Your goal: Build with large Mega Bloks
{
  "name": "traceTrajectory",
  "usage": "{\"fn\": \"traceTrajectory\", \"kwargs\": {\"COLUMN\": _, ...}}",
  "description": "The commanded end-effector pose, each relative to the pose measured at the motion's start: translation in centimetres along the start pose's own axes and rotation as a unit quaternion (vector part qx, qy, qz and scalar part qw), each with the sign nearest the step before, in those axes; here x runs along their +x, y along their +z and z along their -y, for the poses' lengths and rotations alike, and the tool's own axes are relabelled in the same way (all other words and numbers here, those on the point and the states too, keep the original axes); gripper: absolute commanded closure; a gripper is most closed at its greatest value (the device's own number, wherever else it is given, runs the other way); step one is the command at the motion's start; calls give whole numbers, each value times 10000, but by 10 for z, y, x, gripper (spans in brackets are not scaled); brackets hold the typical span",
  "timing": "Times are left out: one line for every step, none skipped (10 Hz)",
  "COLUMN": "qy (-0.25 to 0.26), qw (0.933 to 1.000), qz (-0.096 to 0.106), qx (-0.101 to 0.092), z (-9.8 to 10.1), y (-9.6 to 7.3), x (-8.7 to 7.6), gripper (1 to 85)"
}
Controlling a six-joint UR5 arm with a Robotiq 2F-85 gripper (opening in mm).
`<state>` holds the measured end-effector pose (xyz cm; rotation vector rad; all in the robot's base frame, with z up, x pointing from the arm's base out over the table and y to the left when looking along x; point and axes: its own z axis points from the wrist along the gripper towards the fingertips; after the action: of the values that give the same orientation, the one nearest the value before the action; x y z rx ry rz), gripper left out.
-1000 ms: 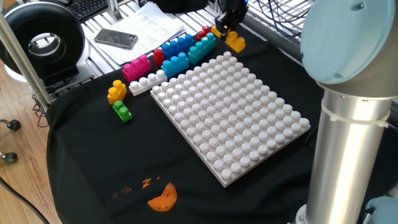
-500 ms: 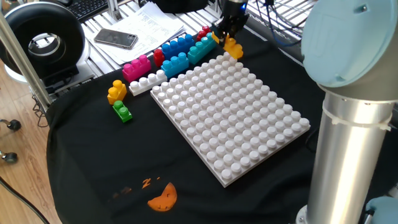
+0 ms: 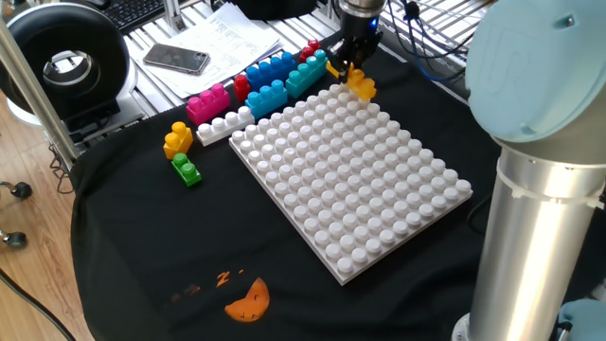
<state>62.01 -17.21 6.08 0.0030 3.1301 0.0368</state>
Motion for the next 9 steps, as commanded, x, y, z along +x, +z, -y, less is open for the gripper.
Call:
{"fn": "traceTrajectory", "kwargs": {"qy": -174, "qw": 9998, "qz": -6, "qx": -25, "z": 3, "y": 7, "x": 7, "gripper": 753}}
{"fn": "traceTrajectory", "kwargs": {"qy": -135, "qw": 9999, "qz": -52, "qx": -26, "z": 4, "y": 7, "x": 10, "gripper": 753}}
{"fn": "traceTrajectory", "kwargs": {"qy": -58, "qw": 9999, "qz": -105, "qx": -26, "z": 4, "y": 6, "x": 13, "gripper": 757}}
{"fn": "traceTrajectory", "kwargs": {"qy": 87, "qw": 9998, "qz": -150, "qx": -62, "z": 2, "y": 6, "x": 17, "gripper": 773}}
{"fn": "traceTrajectory", "kwargs": {"qy": 248, "qw": 9994, "qz": -212, "qx": -81, "z": 1, "y": 5, "x": 20, "gripper": 807}}
{"fn": "traceTrajectory", "kwargs": {"qy": 364, "qw": 9991, "qz": -219, "qx": -63, "z": 2, "y": 5, "x": 21, "gripper": 807}}
{"fn": "traceTrajectory", "kwargs": {"qy": 508, "qw": 9983, "qz": -231, "qx": -144, "z": -2, "y": 4, "x": 21, "gripper": 810}}
{"fn": "traceTrajectory", "kwargs": {"qy": 531, "qw": 9982, "qz": -237, "qx": -112, "z": -1, "y": 4, "x": 22, "gripper": 810}}
{"fn": "traceTrajectory", "kwargs": {"qy": 524, "qw": 9983, "qz": -233, "qx": -51, "z": 2, "y": 5, "x": 22, "gripper": 810}}
